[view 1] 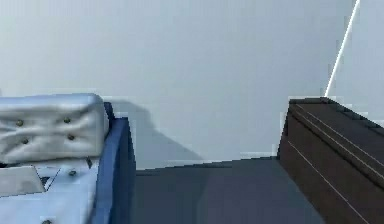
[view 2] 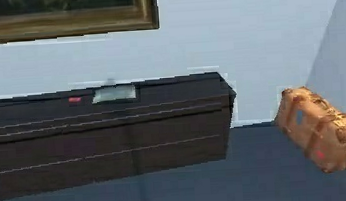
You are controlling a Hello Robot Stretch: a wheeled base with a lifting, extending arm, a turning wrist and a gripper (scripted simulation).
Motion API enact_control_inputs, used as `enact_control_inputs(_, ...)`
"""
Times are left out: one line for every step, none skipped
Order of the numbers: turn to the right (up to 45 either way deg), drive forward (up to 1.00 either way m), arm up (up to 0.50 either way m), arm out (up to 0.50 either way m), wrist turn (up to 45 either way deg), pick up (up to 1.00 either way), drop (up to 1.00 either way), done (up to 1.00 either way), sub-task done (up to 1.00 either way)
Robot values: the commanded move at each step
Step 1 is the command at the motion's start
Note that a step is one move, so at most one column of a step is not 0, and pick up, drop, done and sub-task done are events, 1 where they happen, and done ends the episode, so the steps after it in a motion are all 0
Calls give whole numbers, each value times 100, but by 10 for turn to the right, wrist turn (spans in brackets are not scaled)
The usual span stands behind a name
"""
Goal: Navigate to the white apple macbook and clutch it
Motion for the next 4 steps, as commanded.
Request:
enact_control_inputs(-90, 0, 0, 0, 0, 0, 0, 0, 0)
enact_control_inputs(0, 25, 0, 0, 0, 0, 0, 0, 0)
enact_control_inputs(-450, 0, 0, 0, 0, 0, 0, 0, 0)
enact_control_inputs(-450, 0, 0, 0, 0, 0, 0, 0, 0)
